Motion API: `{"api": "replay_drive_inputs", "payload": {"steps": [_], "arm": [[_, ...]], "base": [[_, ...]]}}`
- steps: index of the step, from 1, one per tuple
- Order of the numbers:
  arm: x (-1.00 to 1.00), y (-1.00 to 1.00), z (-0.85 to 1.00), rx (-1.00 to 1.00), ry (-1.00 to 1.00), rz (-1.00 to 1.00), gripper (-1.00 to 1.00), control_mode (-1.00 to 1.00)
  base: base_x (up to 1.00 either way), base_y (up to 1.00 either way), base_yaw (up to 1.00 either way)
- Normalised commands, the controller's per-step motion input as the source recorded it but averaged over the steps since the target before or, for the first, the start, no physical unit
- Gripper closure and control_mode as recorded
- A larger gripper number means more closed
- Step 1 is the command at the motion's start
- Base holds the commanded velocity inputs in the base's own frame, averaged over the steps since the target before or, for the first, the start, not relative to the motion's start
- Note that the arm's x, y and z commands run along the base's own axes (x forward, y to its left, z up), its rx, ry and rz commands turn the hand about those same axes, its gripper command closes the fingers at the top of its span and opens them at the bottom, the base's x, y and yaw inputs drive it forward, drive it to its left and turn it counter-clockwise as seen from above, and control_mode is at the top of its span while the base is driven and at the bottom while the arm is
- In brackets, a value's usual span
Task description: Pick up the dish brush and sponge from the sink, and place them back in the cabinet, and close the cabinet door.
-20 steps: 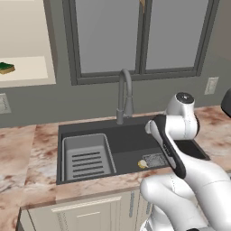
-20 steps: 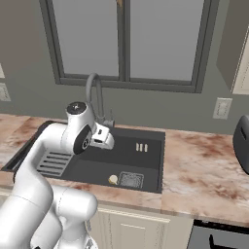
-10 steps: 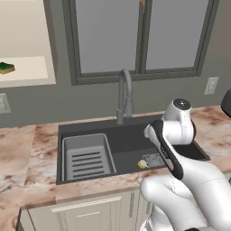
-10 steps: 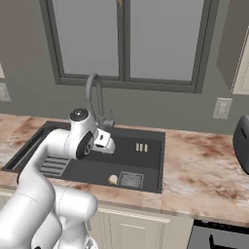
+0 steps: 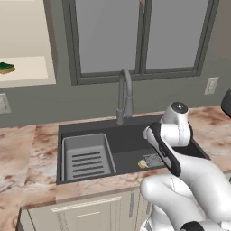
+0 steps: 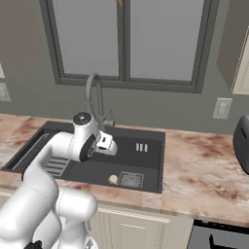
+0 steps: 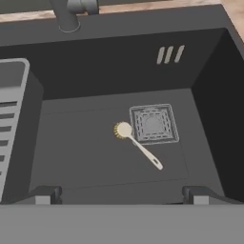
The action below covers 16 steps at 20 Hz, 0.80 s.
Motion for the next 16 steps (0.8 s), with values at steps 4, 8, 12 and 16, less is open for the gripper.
{"api": "replay_drive_inputs", "payload": {"steps": [4,8,12,16], "arm": [[0.1,-0.08,-0.1,0.0,0.0,0.0,-1.0,-1.0],[0.11,-0.09,-0.1,0.0,0.0,0.0,-1.0,-1.0],[0.07,-0.03,-0.07,0.0,0.0,0.0,-1.0,-1.0],[0.05,-0.02,-0.07,0.0,0.0,0.0,-1.0,-1.0]], "base": [[0.0,0.0,0.0],[0.0,0.0,0.0],[0.0,0.0,0.0],[0.0,0.0,0.0]]}}
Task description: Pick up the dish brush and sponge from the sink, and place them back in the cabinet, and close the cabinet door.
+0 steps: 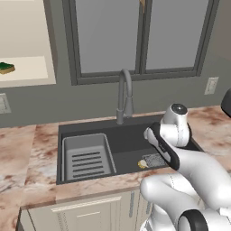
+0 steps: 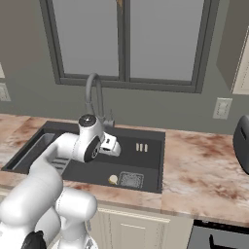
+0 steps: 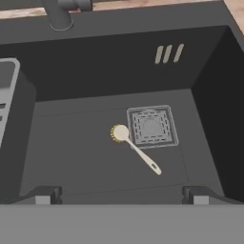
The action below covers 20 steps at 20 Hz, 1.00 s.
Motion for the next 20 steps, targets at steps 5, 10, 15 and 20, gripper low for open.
{"api": "replay_drive_inputs", "payload": {"steps": [5,10,15,20], "arm": [[0.01,0.0,-0.06,0.0,0.0,0.0,-1.0,-1.0],[0.01,0.0,-0.1,0.0,0.0,0.0,-1.0,-1.0],[0.03,0.0,-0.2,0.0,0.0,0.0,-1.0,-1.0],[0.08,0.0,-0.15,0.0,0.0,0.0,-1.0,-1.0]], "base": [[0.0,0.0,0.0],[0.0,0.0,0.0],[0.0,0.0,0.0],[0.0,0.0,0.0]]}}
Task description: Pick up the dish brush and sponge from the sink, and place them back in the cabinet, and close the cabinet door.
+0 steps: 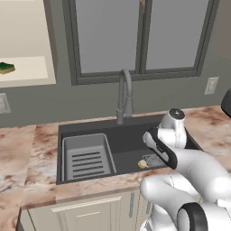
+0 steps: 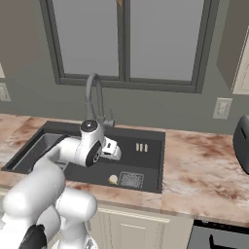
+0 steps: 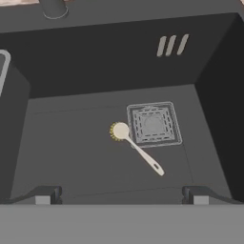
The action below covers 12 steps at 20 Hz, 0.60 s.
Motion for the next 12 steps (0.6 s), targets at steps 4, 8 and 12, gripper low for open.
{"api": "replay_drive_inputs", "payload": {"steps": [4,8,12], "arm": [[0.12,-0.02,-0.11,0.0,0.0,0.0,-1.0,-1.0],[0.13,-0.01,-0.11,0.0,0.0,0.0,-1.0,-1.0],[0.1,-0.04,-0.12,0.0,0.0,0.0,-1.0,-1.0]], "base": [[0.0,0.0,0.0],[0.0,0.0,0.0],[0.0,0.0,0.0]]}}
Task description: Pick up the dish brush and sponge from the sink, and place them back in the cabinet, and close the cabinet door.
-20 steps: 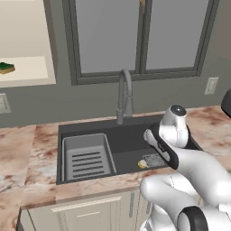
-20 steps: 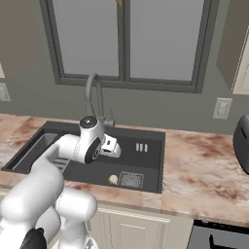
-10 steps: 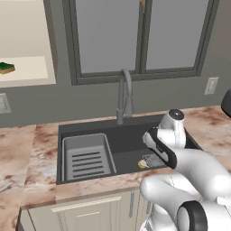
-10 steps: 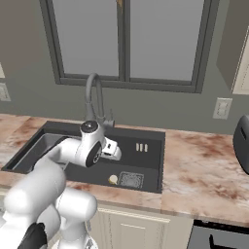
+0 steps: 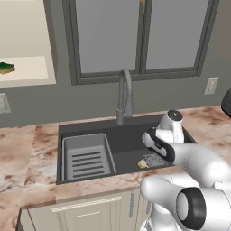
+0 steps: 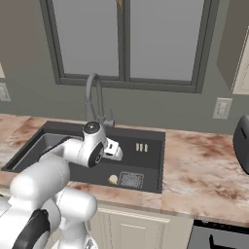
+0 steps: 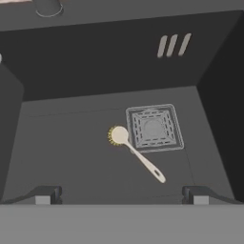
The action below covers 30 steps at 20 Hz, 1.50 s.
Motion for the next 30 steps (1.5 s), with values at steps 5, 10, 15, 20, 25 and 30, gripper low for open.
{"api": "replay_drive_inputs", "payload": {"steps": [5,10,15,20,25,30], "arm": [[0.06,-0.08,-0.17,0.0,0.0,0.0,-1.0,-1.0],[0.05,-0.08,-0.18,0.0,0.0,0.0,-1.0,-1.0],[0.05,-0.06,-0.17,0.0,0.0,0.0,-1.0,-1.0],[0.04,-0.02,-0.17,0.0,0.0,0.0,-1.0,-1.0],[0.05,0.0,-0.21,0.0,0.0,0.0,-1.0,-1.0],[0.07,0.0,-0.17,0.0,0.0,0.0,-1.0,-1.0]], "base": [[0.0,0.0,0.0],[0.0,0.0,0.0],[0.0,0.0,0.0],[0.0,0.0,0.0],[0.0,0.0,0.0],[0.0,0.0,0.0]]}}
